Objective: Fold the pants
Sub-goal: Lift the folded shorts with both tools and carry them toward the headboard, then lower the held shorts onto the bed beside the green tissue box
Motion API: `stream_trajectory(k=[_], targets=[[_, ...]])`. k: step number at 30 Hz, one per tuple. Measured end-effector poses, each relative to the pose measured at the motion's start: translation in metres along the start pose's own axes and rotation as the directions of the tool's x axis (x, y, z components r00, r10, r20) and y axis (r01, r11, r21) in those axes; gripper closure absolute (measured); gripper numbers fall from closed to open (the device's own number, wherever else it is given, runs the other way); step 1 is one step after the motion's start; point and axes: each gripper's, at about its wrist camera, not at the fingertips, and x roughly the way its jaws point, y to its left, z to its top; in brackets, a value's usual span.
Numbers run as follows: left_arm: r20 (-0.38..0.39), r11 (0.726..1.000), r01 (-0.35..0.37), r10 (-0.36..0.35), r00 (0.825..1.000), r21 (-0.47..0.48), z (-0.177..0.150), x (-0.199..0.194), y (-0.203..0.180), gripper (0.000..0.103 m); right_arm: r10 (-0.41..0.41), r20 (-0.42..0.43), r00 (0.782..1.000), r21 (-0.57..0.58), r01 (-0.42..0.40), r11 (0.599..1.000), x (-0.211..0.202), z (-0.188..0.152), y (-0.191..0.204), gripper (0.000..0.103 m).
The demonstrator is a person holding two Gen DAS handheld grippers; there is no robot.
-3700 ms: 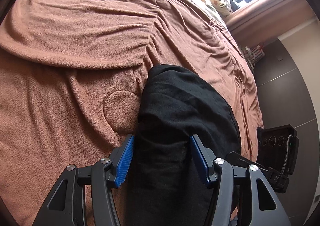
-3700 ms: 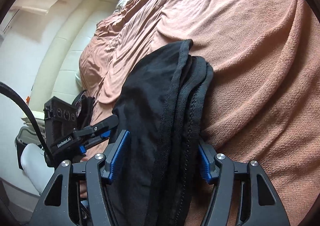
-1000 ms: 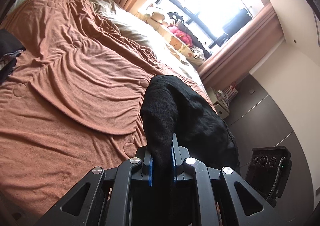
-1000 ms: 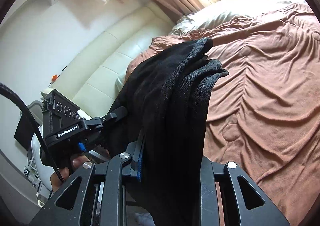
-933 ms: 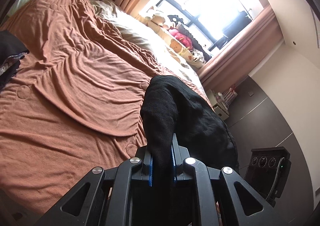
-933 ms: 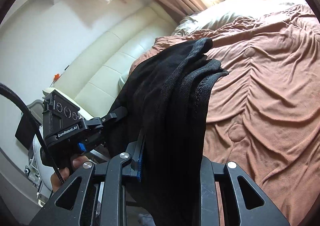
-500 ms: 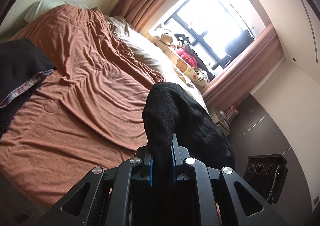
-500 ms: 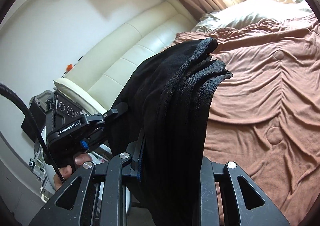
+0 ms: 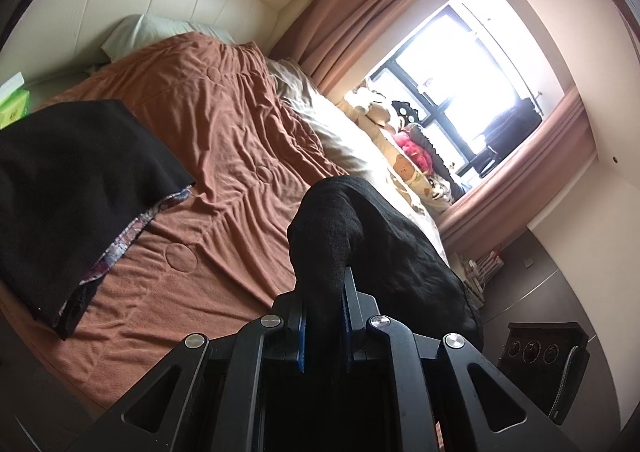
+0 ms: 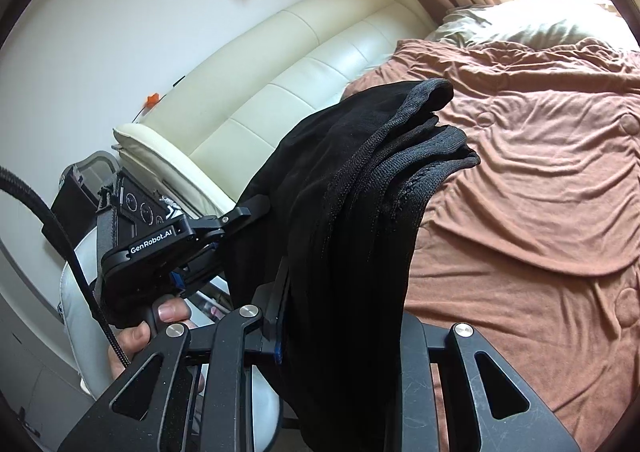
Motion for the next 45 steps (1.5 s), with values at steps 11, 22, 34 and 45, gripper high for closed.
stream_trajectory(k=[11,22,34,45], targets=[[0.078,0.992,-0.113,0.117,0.99,-0.052,0.056,-0.018,0.063,0.089,0.099,-0.074,0.992,-0.034,-0.101,0.994,0.097,0.036,0.014,0.081],[0.178,0.952,-0.302,0.307,0.935,-0.052,0.113,-0.034,0.093,0.09,0.227,-0.136,0.964,-0.052,-0.236,0.97,0.188,0.067,0.039,0.081],[0.235,0.896,-0.442,0.438,0.868,-0.035,0.172,-0.034,0.099,0.09,0.337,-0.176,0.925,0.03,-0.337,0.941,0.261,0.096,0.057,0.081],[0.228,0.851,-0.516,0.524,0.821,-0.102,0.186,-0.046,0.148,0.09,0.416,-0.223,0.881,0.166,-0.386,0.907,0.336,0.08,0.054,0.081]])
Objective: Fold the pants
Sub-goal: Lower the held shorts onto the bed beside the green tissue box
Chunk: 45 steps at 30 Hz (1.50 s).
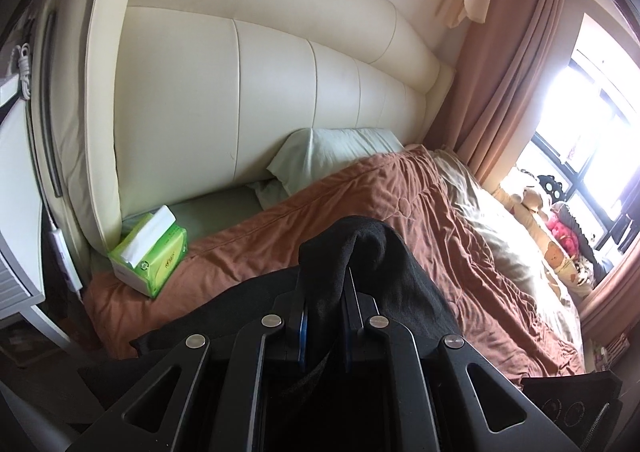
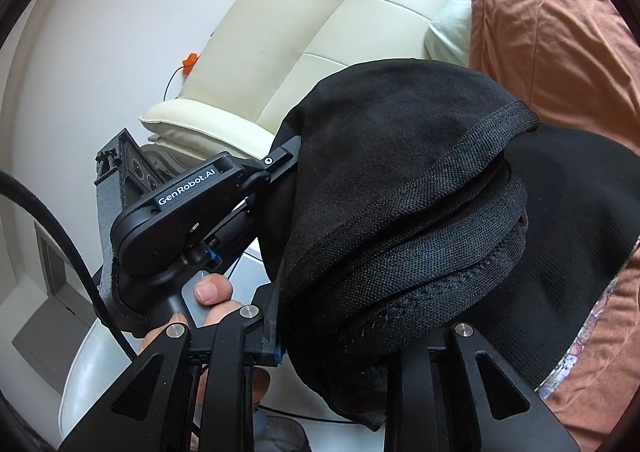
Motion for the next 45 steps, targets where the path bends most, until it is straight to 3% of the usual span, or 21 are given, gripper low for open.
stream_trajectory(k=[6,9,10,13,14,19,21,23,25,31,37,42,45], targets=[[-0.046,1.0,0.016,-0.017,0.999,-0.018,-0.007,0.049,0.01,0.09,-0.114,0.013,0.993,-0.032,0.115,0.993,0.021,0.009,-0.024,0.081],[-0.076,0.998,-0.055,0.053,0.996,-0.025,-0.009,0.07,0.013,0.078,-0.187,0.013,0.982,-0.056,0.187,0.981,0.031,0.022,-0.038,0.081],[-0.08,0.996,-0.084,0.082,0.993,-0.026,-0.01,0.073,0.015,0.072,-0.205,0.003,0.979,-0.063,0.205,0.977,0.036,0.026,-0.042,0.081],[-0.057,0.992,-0.121,0.118,0.991,-0.036,-0.015,0.069,0.02,0.033,-0.243,-0.027,0.97,-0.063,0.241,0.969,0.047,0.039,-0.059,0.081],[-0.045,0.99,-0.134,0.132,0.99,-0.033,-0.017,0.066,0.021,0.028,-0.247,-0.036,0.968,-0.055,0.245,0.968,0.05,0.044,-0.063,0.081],[-0.055,0.989,-0.145,0.144,0.988,-0.018,-0.03,0.061,0.022,0.028,-0.289,-0.092,0.953,-0.029,0.287,0.957,0.056,0.063,-0.079,0.075],[-0.059,0.987,-0.157,0.155,0.986,-0.021,-0.038,0.059,0.023,0.028,-0.308,-0.107,0.945,0.02,0.311,0.95,0.048,0.065,-0.091,0.051],[-0.061,0.986,-0.163,0.161,0.985,-0.026,-0.048,0.055,0.024,0.028,-0.317,-0.093,0.944,0.054,0.323,0.945,0.039,0.065,-0.101,0.035],[-0.059,0.984,-0.179,0.177,0.982,-0.025,-0.057,0.051,0.025,0.028,-0.279,-0.079,0.957,0.084,0.285,0.955,0.028,0.064,-0.109,0.035],[-0.074,0.984,-0.18,0.179,0.981,-0.013,-0.082,0.045,0.024,0.028,-0.349,0.017,0.937,0.093,0.346,0.934,-0.015,0.067,-0.115,0.035],[-0.073,0.987,-0.16,0.161,0.984,0.018,-0.091,0.045,0.009,0.047,-0.333,0.087,0.939,-0.028,0.336,0.941,-0.037,0.067,-0.075,0.035],[-0.079,0.986,-0.165,0.167,0.983,0.032,-0.095,0.05,0.001,0.058,-0.284,0.067,0.957,-0.121,0.29,0.949,-0.021,0.075,-0.049,0.052],[-0.104,0.983,-0.183,0.183,0.978,0.016,-0.099,0.057,0.007,0.07,-0.244,0.031,0.969,-0.094,0.246,0.965,-0.011,0.079,-0.058,0.067]])
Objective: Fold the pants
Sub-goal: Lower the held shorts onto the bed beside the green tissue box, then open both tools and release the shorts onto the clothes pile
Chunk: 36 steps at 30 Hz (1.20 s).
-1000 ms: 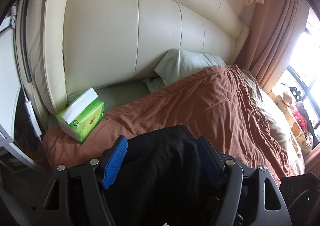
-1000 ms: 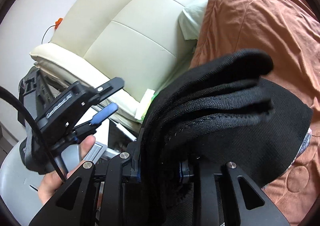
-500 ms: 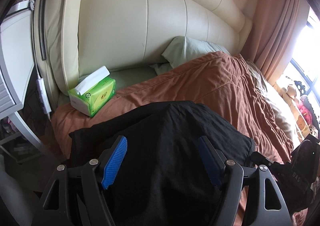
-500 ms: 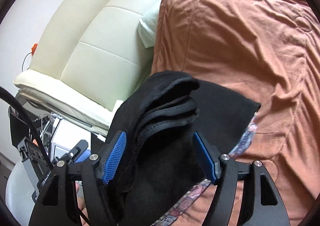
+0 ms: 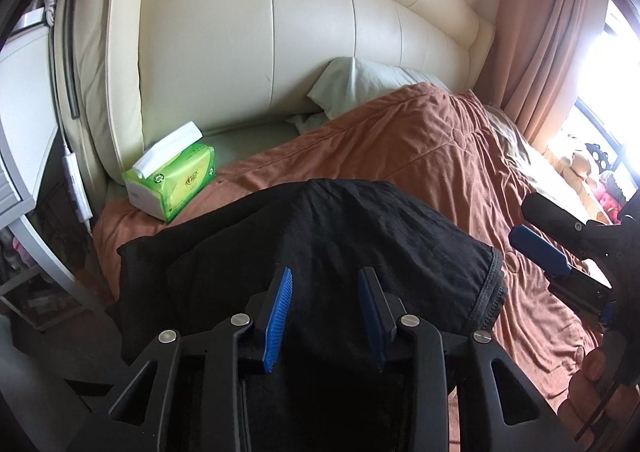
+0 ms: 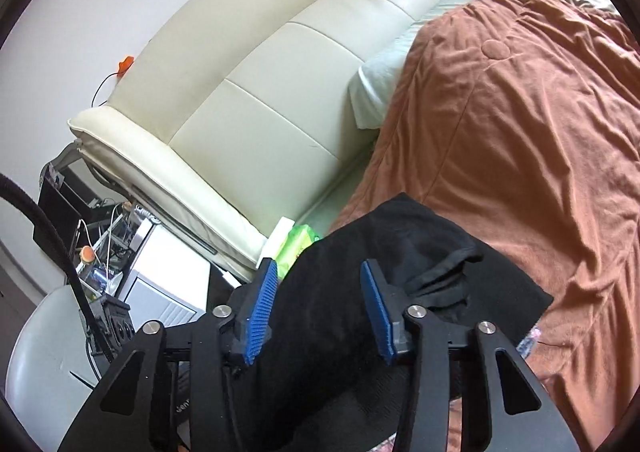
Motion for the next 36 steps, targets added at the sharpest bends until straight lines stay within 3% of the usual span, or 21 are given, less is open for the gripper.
stream_trajectory(k=[1,2,3,6,9,16,20,28,29,30,31,32,33,34,36], targets=[[-0.012,1.0,-0.003,0.003,1.0,-0.01,-0.002,0.003,0.003,0.072,0.041,-0.023,0.999,0.043,-0.04,0.998,0.009,0.0,-0.008,0.071],[-0.026,1.0,-0.007,0.006,1.0,-0.019,-0.006,0.006,0.006,0.075,0.071,-0.049,0.996,0.065,-0.067,0.996,0.018,-0.002,-0.012,0.083],[-0.038,1.0,-0.006,0.005,0.999,-0.027,-0.01,0.008,0.008,0.076,0.066,-0.076,0.995,0.053,-0.062,0.997,0.029,-0.002,-0.015,0.085],[-0.066,1.0,-0.008,0.007,0.998,-0.022,-0.018,0.014,0.01,0.076,0.01,-0.165,0.986,-0.044,-0.017,0.999,0.052,-0.015,-0.016,0.086],[-0.08,1.0,-0.003,0.001,0.997,-0.025,-0.024,0.014,0.01,0.077,-0.045,-0.165,0.985,-0.04,0.039,0.998,0.052,-0.023,-0.034,0.096],[-0.099,1.0,-0.023,0.025,0.995,0.02,-0.042,0.007,-0.002,0.076,-0.177,-0.165,0.97,-0.125,0.157,0.98,0.03,-0.042,-0.045,0.097],[-0.112,0.999,-0.031,0.034,0.993,0.03,-0.048,-0.005,-0.007,0.077,-0.248,-0.208,0.946,-0.112,0.228,0.967,0.022,-0.053,-0.053,0.097],[-0.122,0.997,-0.016,0.025,0.992,0.077,-0.053,-0.04,-0.029,0.073,-0.225,-0.165,0.96,-0.055,0.219,0.974,-0.052,-0.056,-0.056,0.092],[-0.124,0.997,-0.012,0.022,0.992,0.08,-0.054,-0.044,-0.033,0.068,-0.233,-0.163,0.959,-0.056,0.227,0.972,-0.062,-0.058,-0.055,0.087],[-0.12,0.996,-0.01,0.02,0.993,0.085,-0.055,-0.048,-0.037,0.066,-0.235,-0.154,0.96,-0.058,0.229,0.972,-0.075,-0.06,-0.054,0.07],[-0.116,0.995,-0.008,0.019,0.993,0.095,-0.056,-0.054,-0.042,0.06,-0.238,-0.139,0.961,-0.063,0.231,0.971,-0.086,-0.061,-0.051,0.059],[-0.114,0.994,-0.003,0.015,0.993,0.106,-0.058,-0.059,-0.047,0.052,-0.239,-0.121,0.963,-0.066,0.233,0.97,-0.101,-0.063,-0.05,0.04],[-0.11,0.993,0.002,0.01,0.994,0.116,-0.06,-0.064,-0.053,0.047,-0.242,-0.106,0.964,-0.065,0.236,0.969,-0.114,-0.066,-0.049,0.027],[-0.108,0.992,0.006,0.008,0.994,0.128,-0.061,-0.069,-0.058,0.039,-0.247,-0.094,0.964,-0.058,0.242,0.968,-0.126,-0.068,-0.048,0.024],[-0.1,0.988,0.011,0.005,0.995,0.151,-0.066,-0.081,-0.07,0.033,-0.251,-0.076,0.965,-0.052,0.247,0.968,-0.149,-0.073,-0.047,0.024]])
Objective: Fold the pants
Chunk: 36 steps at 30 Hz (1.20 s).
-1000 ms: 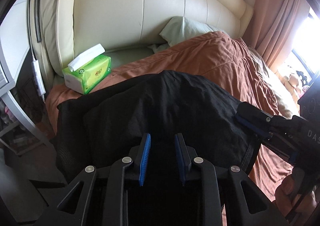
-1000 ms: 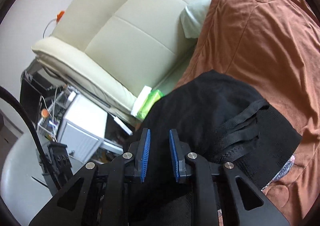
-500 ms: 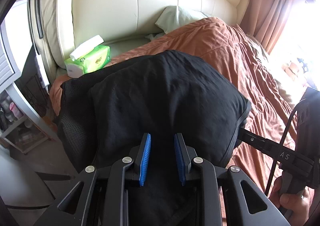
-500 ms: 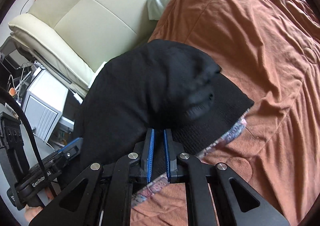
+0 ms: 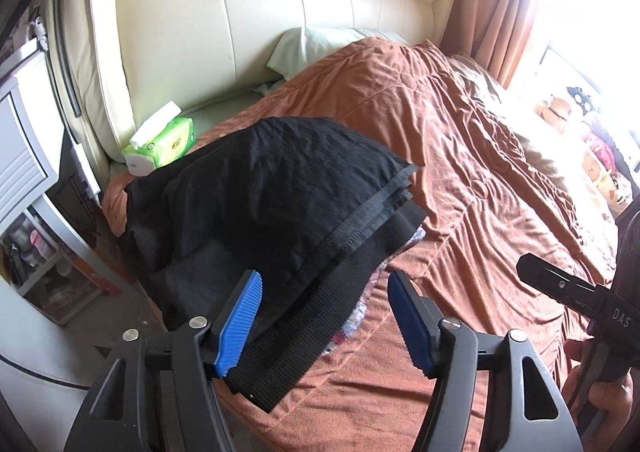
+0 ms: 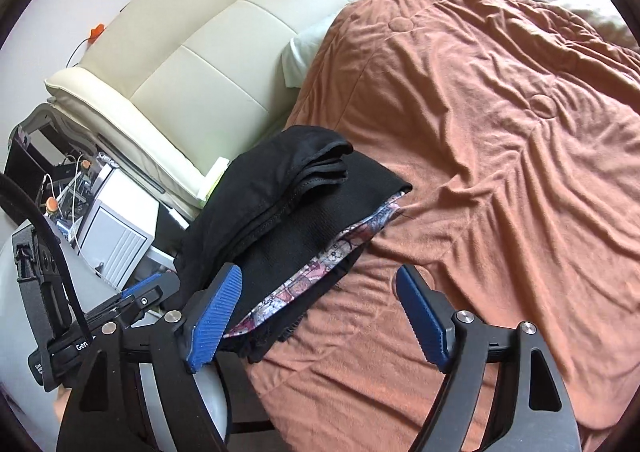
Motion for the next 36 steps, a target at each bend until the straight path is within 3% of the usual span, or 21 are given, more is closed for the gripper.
stream_trajectory(k=[1,2,5,10,23,36], targets=[[0.006,1.0,-0.001,0.001,1.0,0.01,-0.002,-0.006,-0.005,0.028,-0.009,0.009,1.0,-0.004,0.009,1.0,-0.012,-0.005,0.002,0.022],[0.013,1.0,-0.004,0.004,1.0,0.02,-0.005,-0.012,-0.011,0.02,-0.025,0.019,0.999,-0.008,0.025,1.0,-0.024,-0.009,0.002,0.016],[0.048,0.998,-0.025,0.022,0.999,0.053,-0.014,-0.031,-0.026,0.009,-0.057,0.073,0.996,-0.001,0.058,0.998,-0.059,-0.024,0.0,0.0],[0.088,0.997,-0.031,0.024,0.996,0.072,-0.032,-0.058,-0.042,0.001,-0.063,0.109,0.992,0.016,0.061,0.998,-0.104,-0.051,0.002,0.0],[0.143,0.989,-0.009,-0.013,0.99,0.149,-0.084,-0.121,-0.078,0.0,-0.122,0.198,0.973,-0.008,0.126,0.992,-0.202,-0.115,0.018,0.0],[0.174,0.984,0.026,-0.057,0.983,0.174,-0.139,-0.185,-0.088,0.0,-0.153,0.269,0.951,-0.042,0.171,0.984,-0.285,-0.188,0.042,0.0]])
